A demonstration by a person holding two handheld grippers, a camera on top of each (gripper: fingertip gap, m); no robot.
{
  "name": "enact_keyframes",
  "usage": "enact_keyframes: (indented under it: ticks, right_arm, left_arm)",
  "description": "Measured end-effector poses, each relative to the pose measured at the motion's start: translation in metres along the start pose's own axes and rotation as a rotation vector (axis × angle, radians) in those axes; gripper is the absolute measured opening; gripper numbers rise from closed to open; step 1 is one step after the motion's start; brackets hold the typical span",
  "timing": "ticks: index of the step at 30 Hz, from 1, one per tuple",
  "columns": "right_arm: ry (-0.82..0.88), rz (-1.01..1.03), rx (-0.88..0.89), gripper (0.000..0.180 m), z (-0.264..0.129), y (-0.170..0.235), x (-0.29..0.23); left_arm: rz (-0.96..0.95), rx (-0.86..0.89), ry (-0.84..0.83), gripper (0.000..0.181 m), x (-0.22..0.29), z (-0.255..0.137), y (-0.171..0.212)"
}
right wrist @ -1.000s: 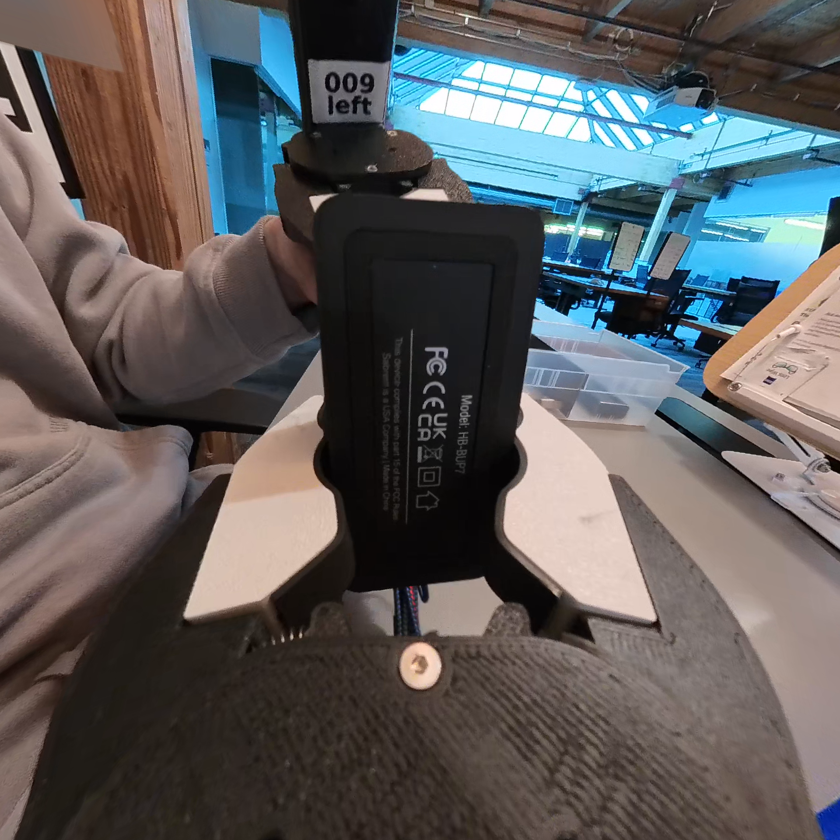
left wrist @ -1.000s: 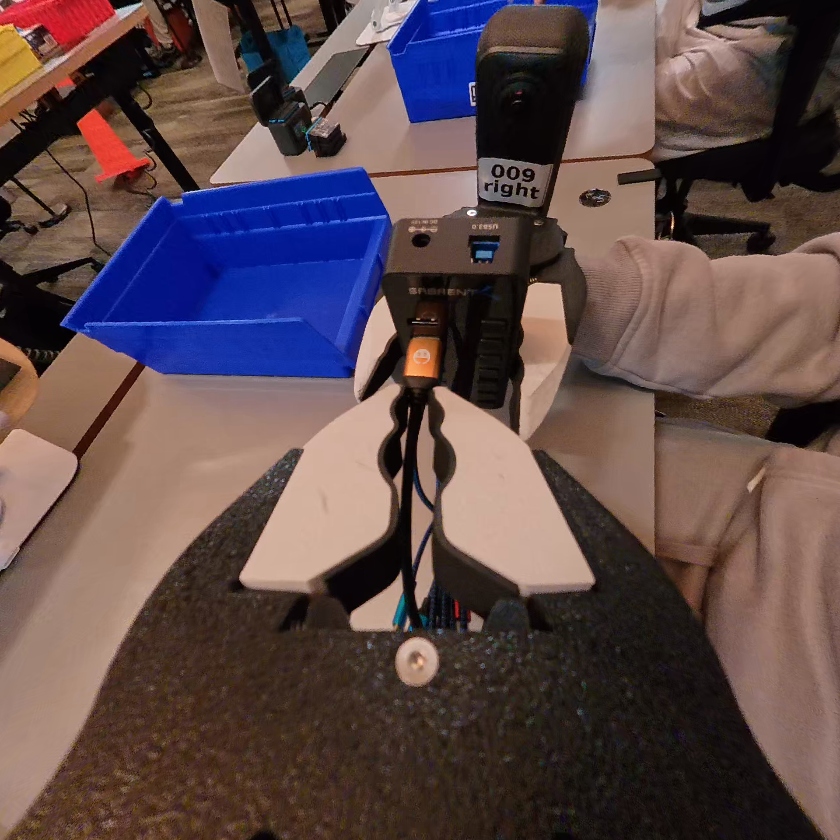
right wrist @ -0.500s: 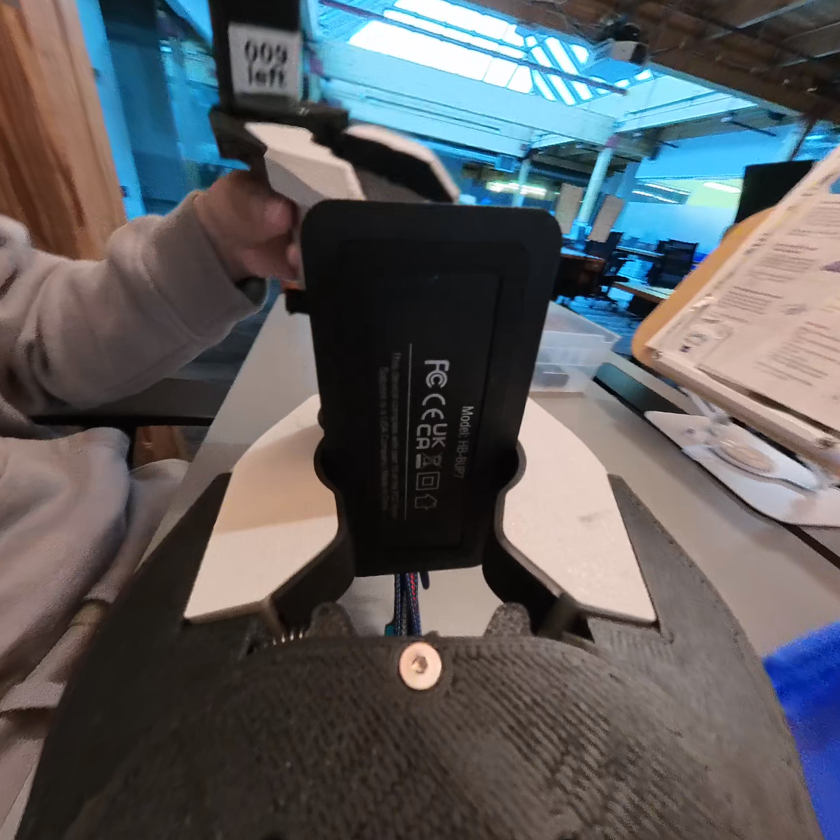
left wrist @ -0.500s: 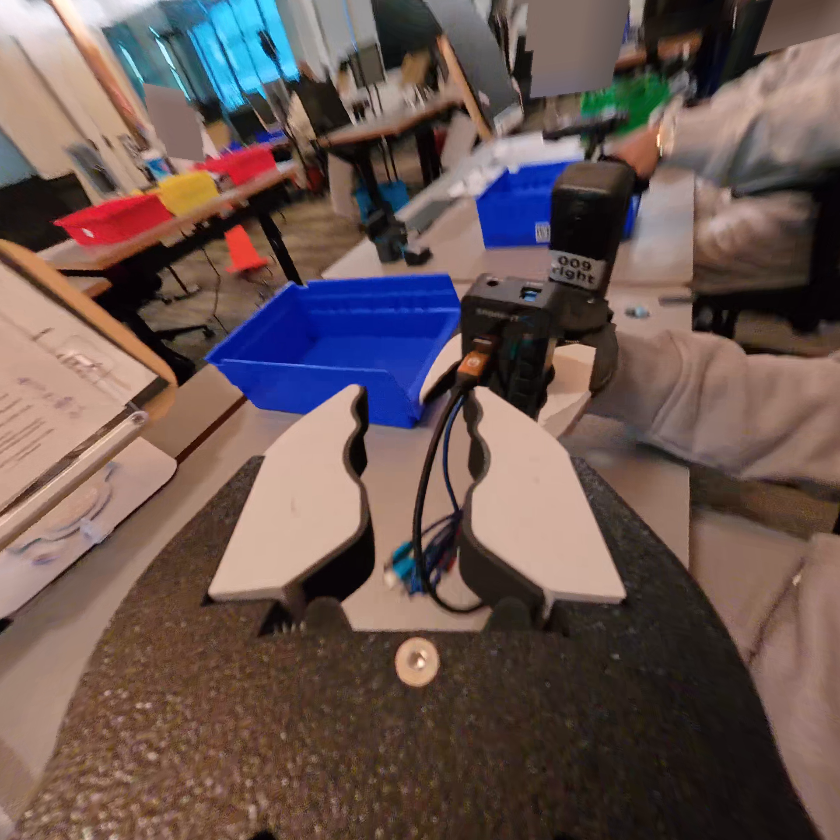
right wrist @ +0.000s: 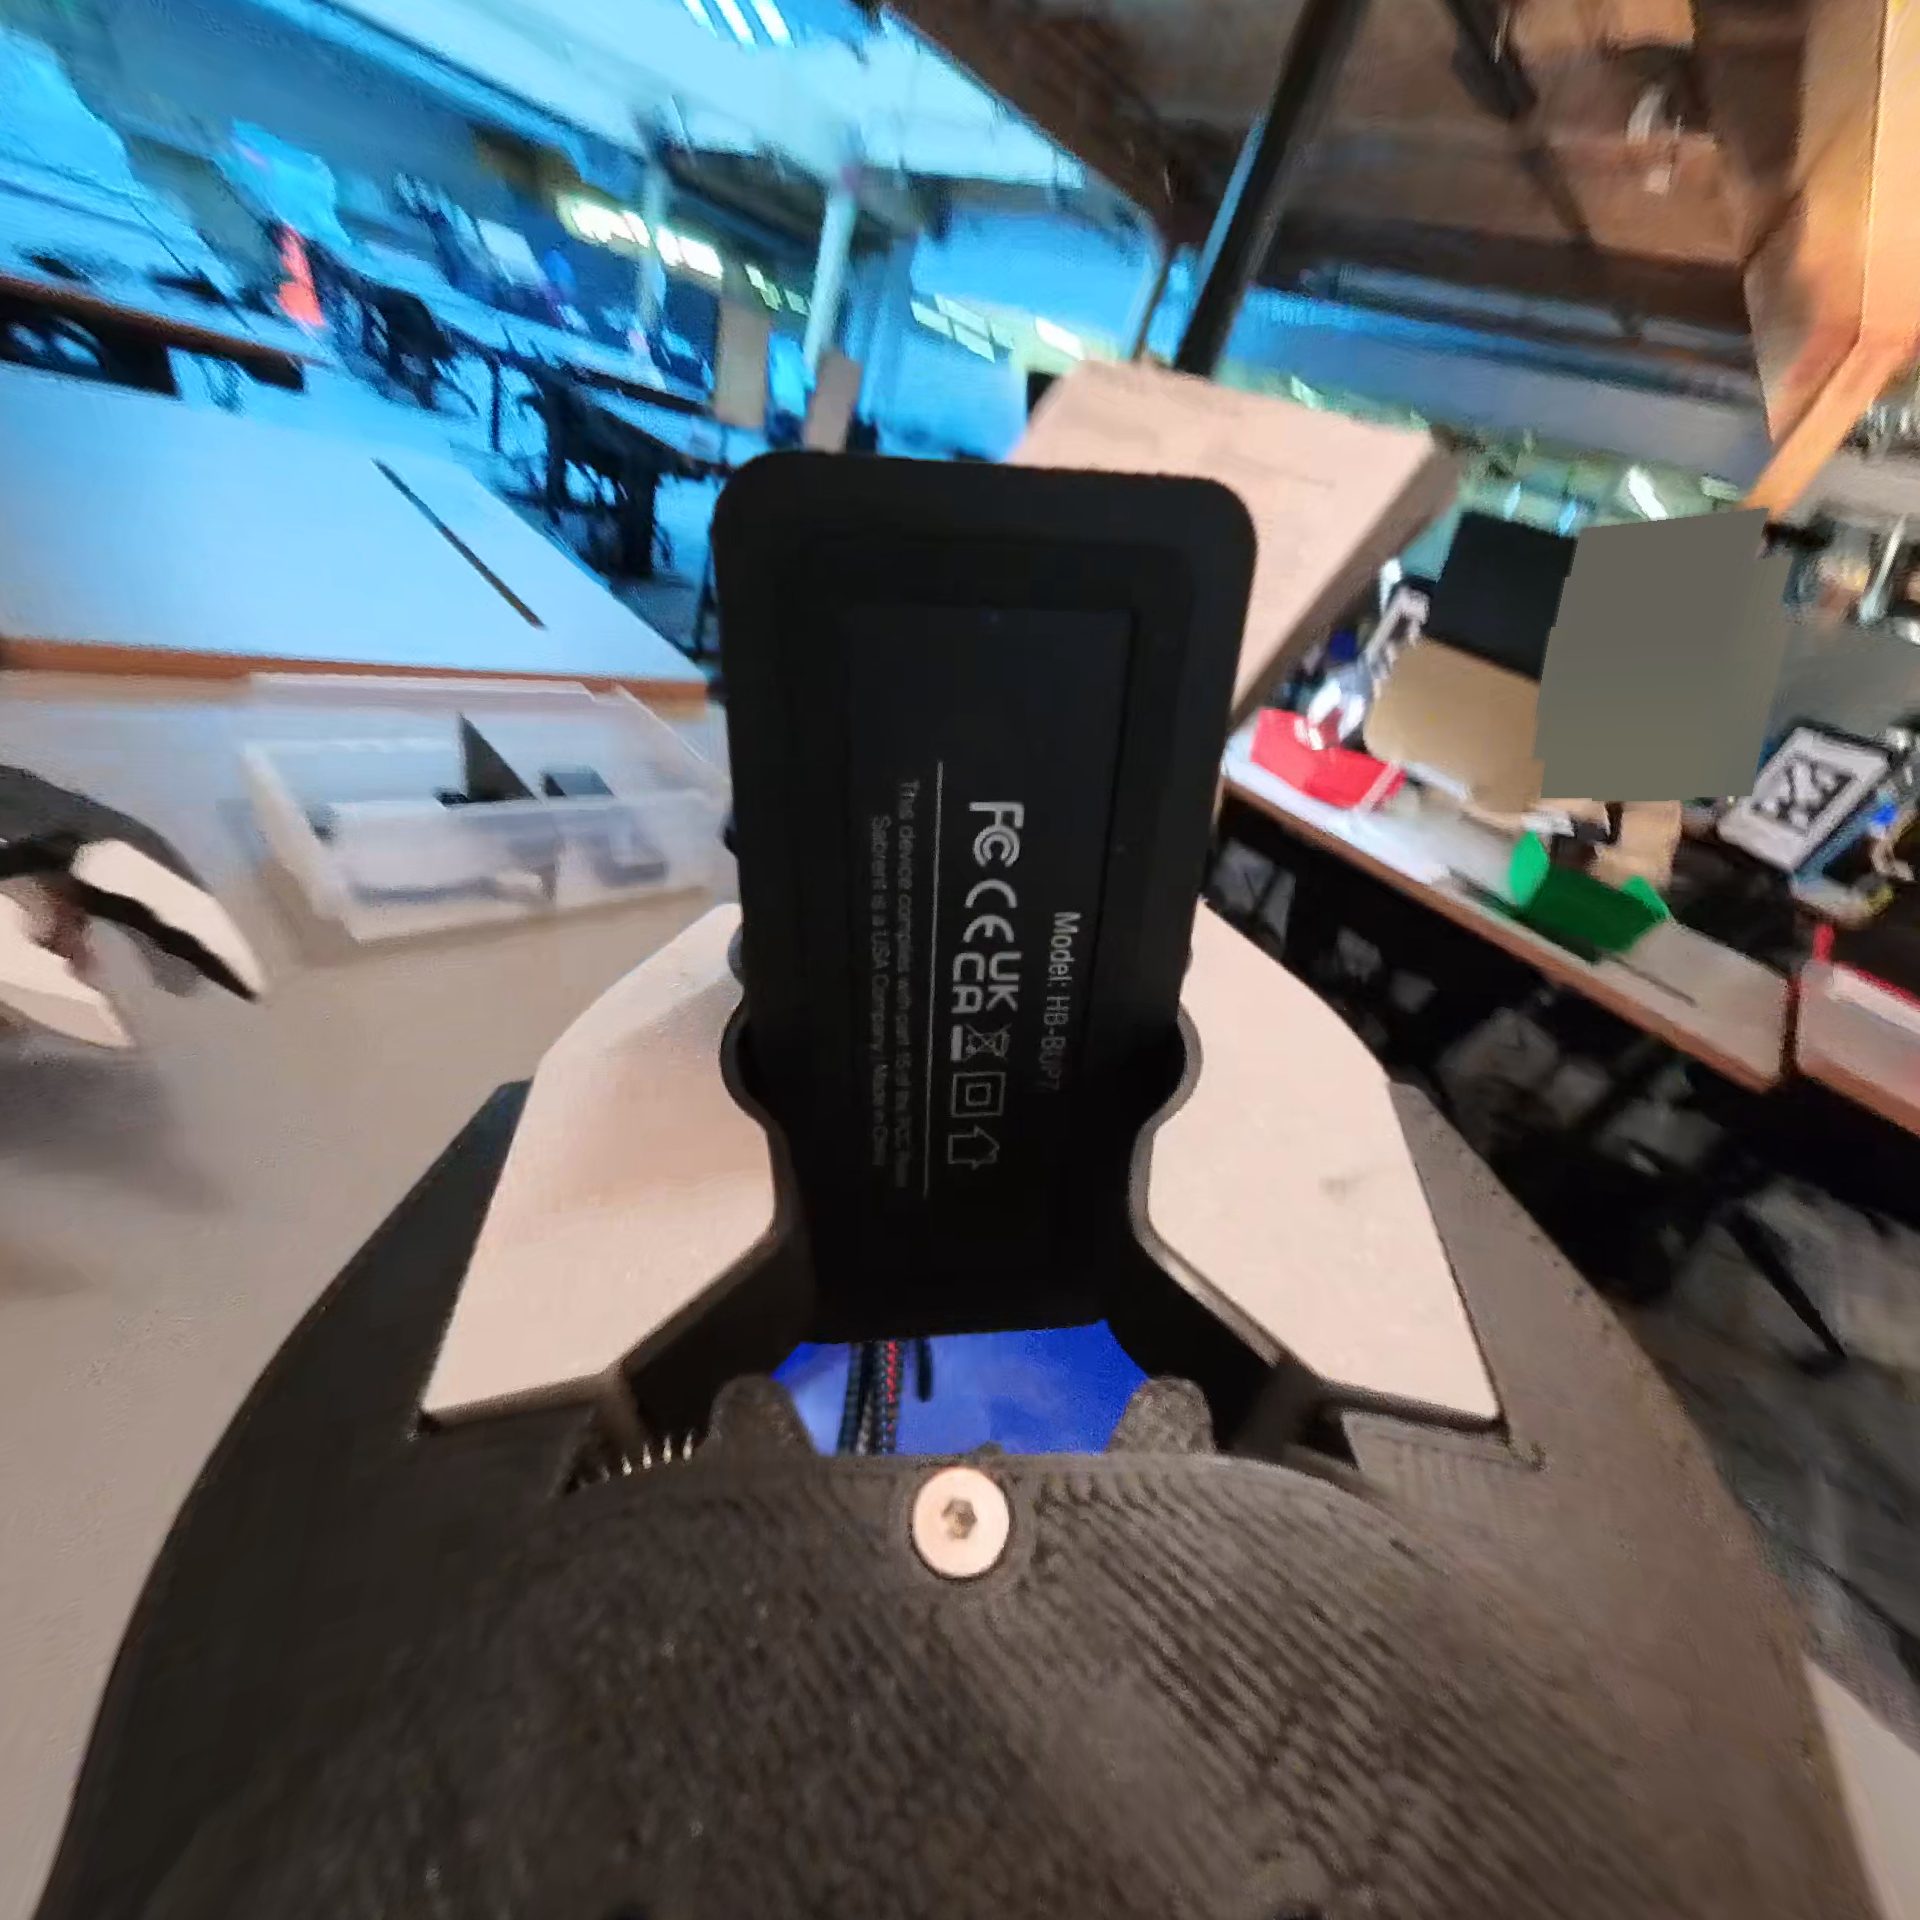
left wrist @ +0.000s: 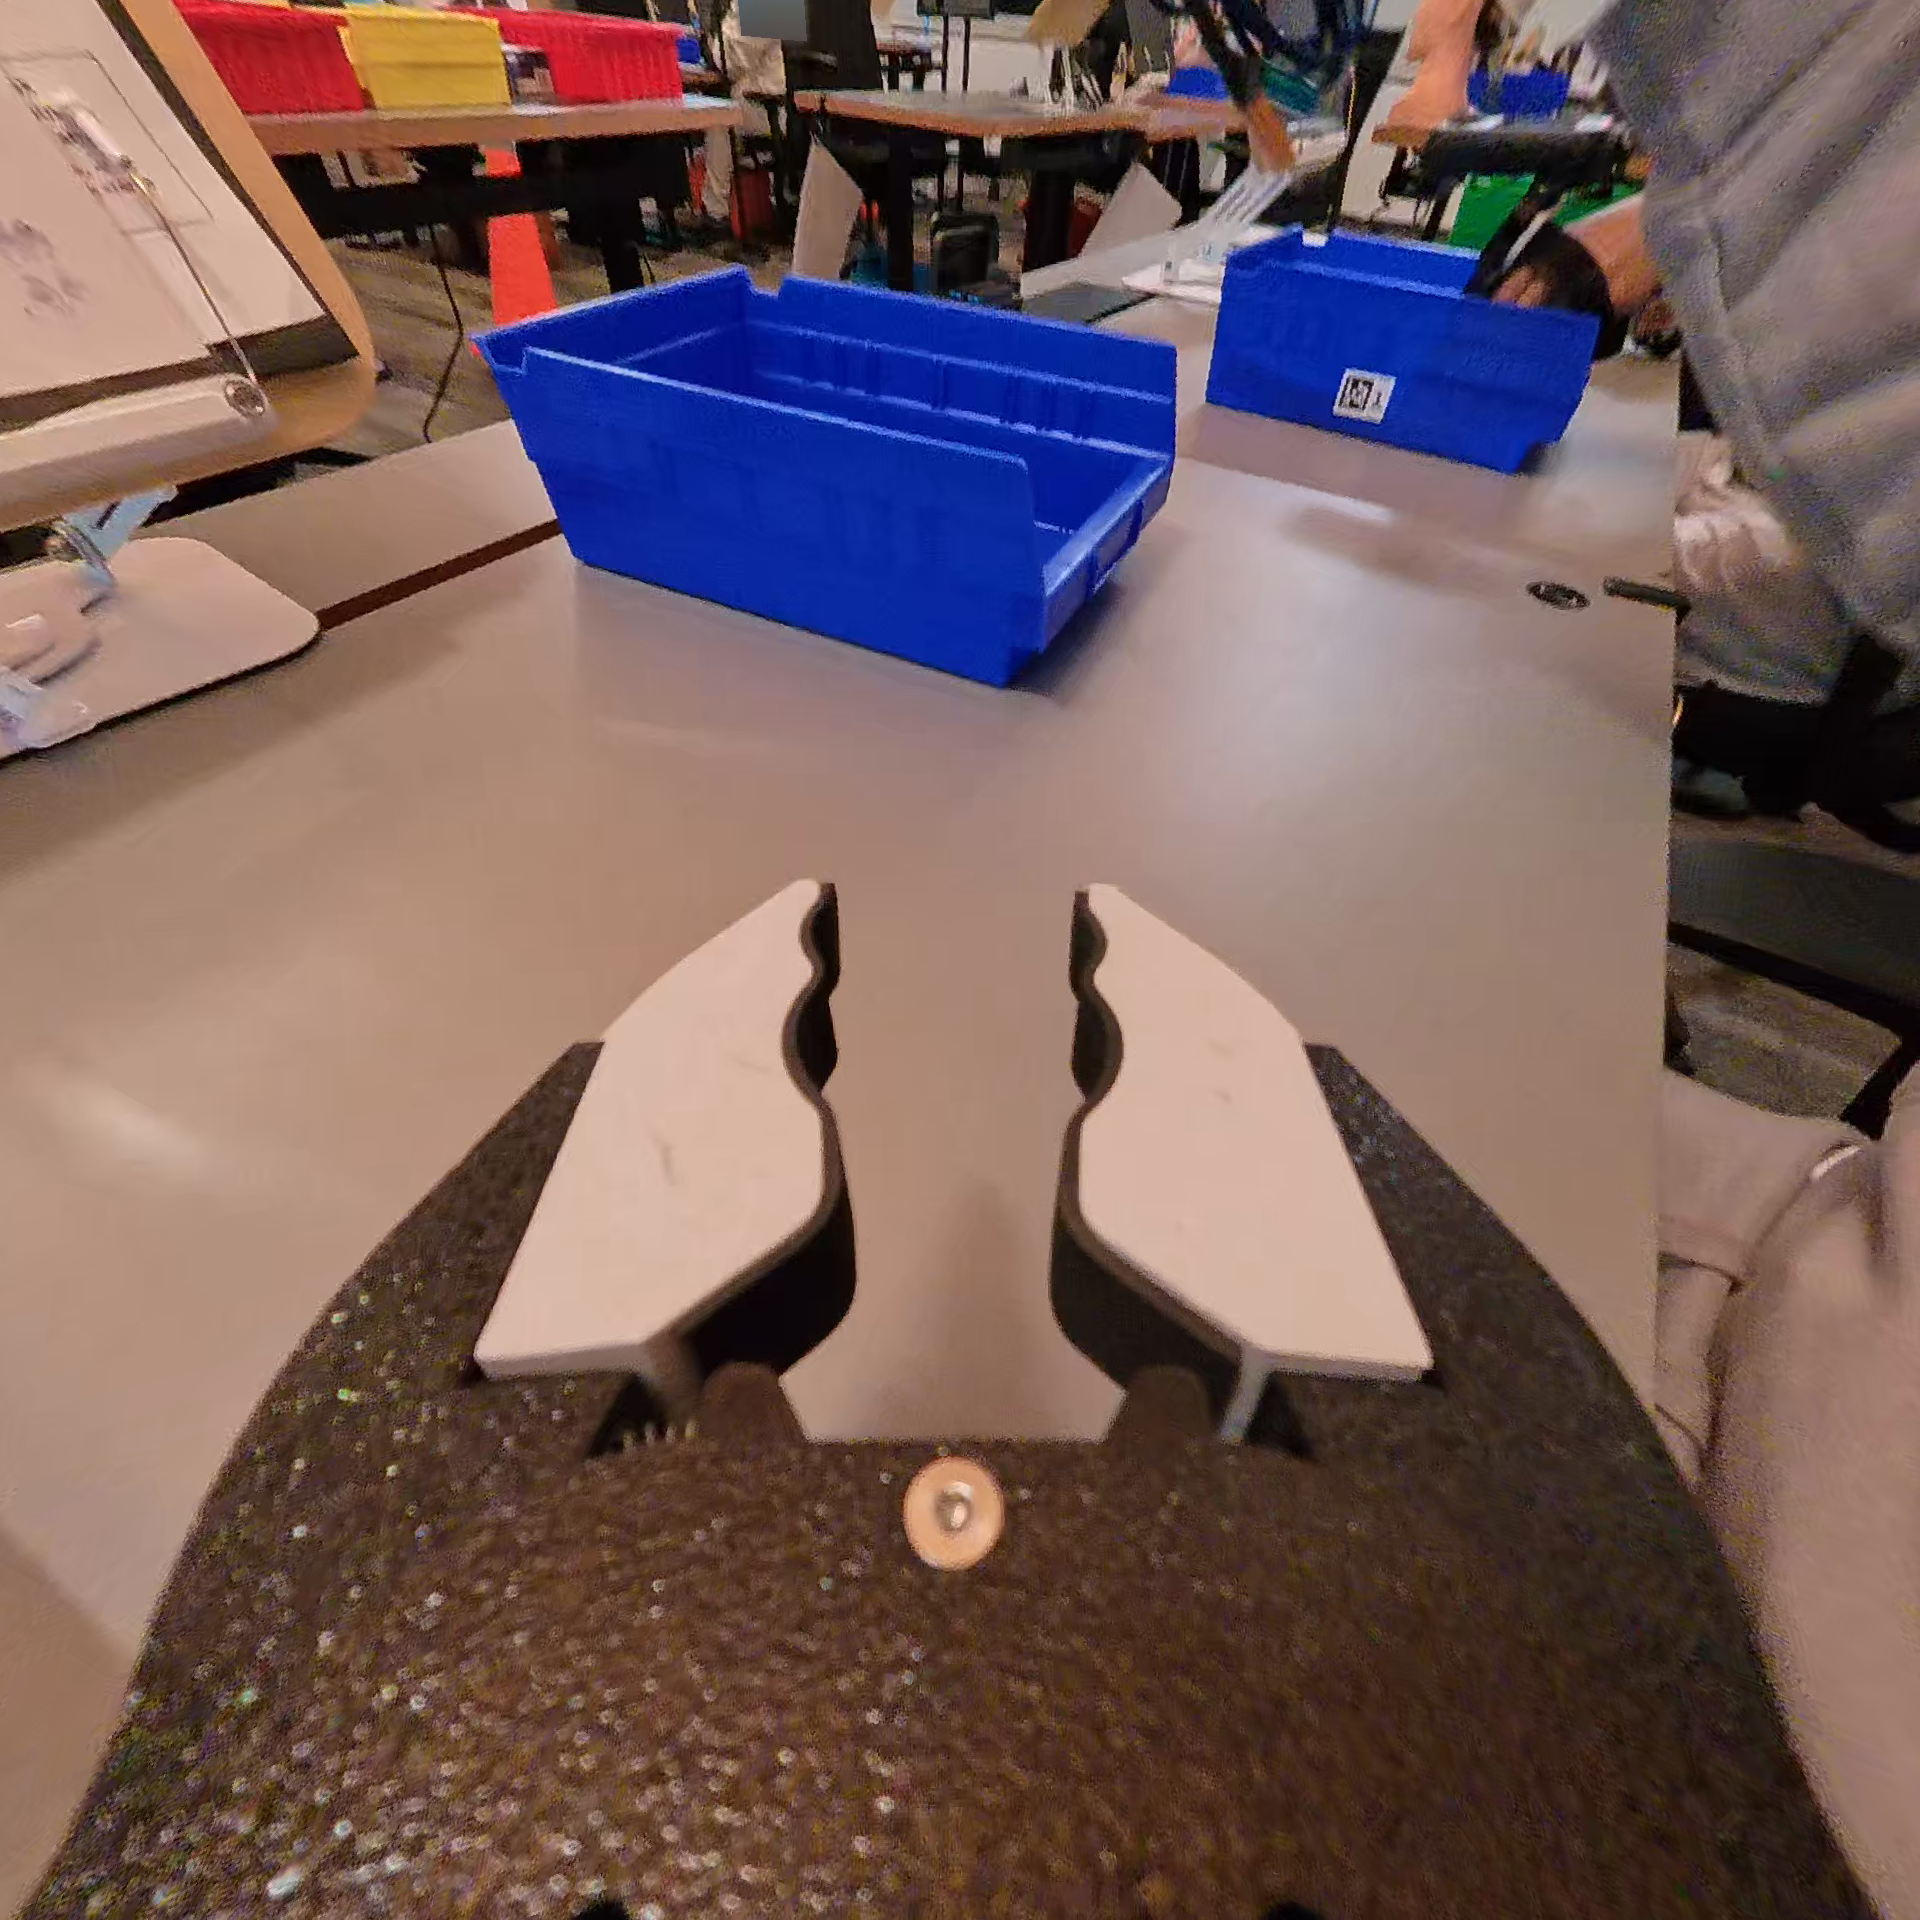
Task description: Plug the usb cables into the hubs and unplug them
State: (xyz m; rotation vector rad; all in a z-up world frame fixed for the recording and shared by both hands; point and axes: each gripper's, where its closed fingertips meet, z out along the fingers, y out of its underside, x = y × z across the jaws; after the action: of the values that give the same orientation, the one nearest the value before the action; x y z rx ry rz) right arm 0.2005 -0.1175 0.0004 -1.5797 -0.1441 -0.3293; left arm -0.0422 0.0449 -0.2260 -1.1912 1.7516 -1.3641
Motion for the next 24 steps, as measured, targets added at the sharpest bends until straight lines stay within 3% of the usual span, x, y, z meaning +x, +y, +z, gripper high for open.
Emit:
enact_keyframes:
  ticks: [1, 5, 11, 14, 17, 19, 24]
  right_arm:
    - [0.022, 0.011, -0.048, 0.072, 0.004, 0.010, 0.014]
    - [0.017, 0.125, -0.240, 0.072, 0.030, 0.078, 0.039]
    - [-0.065, 0.364, -0.416, 0.071, 0.055, 0.160, 0.028]
    - [-0.162, 0.577, -0.441, 0.071, 0.065, 0.184, 0.012]
    - [-0.075, 0.693, -0.499, 0.071, 0.070, 0.206, 0.027]
    - [0.057, 0.665, -0.641, 0.071, 0.066, 0.234, 0.047]
    - [0.186, 0.274, -0.974, 0.071, 0.063, 0.284, 0.068]
  left_arm:
    - [0.006, -0.020, 0.003, 0.043, 0.000, 0.002, 0.003]
    - [0.034, -0.074, 0.026, 0.043, 0.002, 0.007, 0.013]
    - [0.122, -0.199, 0.008, 0.043, -0.002, 0.004, 0.034]
    - [0.131, -0.230, 0.000, 0.044, -0.004, 0.000, 0.041]
    - [0.123, -0.236, -0.006, 0.044, -0.007, -0.003, 0.042]
    - [0.118, -0.234, -0.007, 0.044, -0.009, -0.003, 0.042]
    - [0.114, -0.248, -0.006, 0.044, -0.010, 0.002, 0.046]
